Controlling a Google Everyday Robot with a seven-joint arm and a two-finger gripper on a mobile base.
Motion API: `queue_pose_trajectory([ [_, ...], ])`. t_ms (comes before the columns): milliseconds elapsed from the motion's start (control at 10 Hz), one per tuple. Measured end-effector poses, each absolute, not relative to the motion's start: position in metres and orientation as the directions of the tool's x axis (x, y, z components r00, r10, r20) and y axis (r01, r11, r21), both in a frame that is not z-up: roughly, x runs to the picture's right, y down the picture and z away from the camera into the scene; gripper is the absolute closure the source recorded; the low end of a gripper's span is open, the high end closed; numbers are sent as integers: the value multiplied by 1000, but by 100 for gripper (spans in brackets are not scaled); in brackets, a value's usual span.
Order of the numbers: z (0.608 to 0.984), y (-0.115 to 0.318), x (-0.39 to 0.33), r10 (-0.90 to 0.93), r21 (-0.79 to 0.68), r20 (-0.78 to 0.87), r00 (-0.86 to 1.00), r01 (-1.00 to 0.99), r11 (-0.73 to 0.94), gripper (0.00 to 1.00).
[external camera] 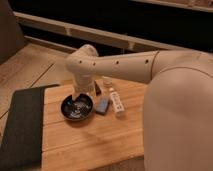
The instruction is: Place the eraser in the ceramic cup
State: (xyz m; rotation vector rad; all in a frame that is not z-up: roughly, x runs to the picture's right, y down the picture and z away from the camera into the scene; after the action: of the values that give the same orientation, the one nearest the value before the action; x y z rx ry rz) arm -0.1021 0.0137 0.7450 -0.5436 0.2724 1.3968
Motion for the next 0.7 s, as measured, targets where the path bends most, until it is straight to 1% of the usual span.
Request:
queue_pose_trajectory([
  [100, 751, -15, -93, 881, -233, -430, 197, -967, 102, 35],
  [300, 756, -36, -84, 898, -249, -385, 216, -961, 124, 35],
  [500, 755, -35, -86, 897, -252, -381, 224, -959, 132, 35],
  [700, 761, -27, -84, 885, -255, -384, 264, -951, 173, 35],
])
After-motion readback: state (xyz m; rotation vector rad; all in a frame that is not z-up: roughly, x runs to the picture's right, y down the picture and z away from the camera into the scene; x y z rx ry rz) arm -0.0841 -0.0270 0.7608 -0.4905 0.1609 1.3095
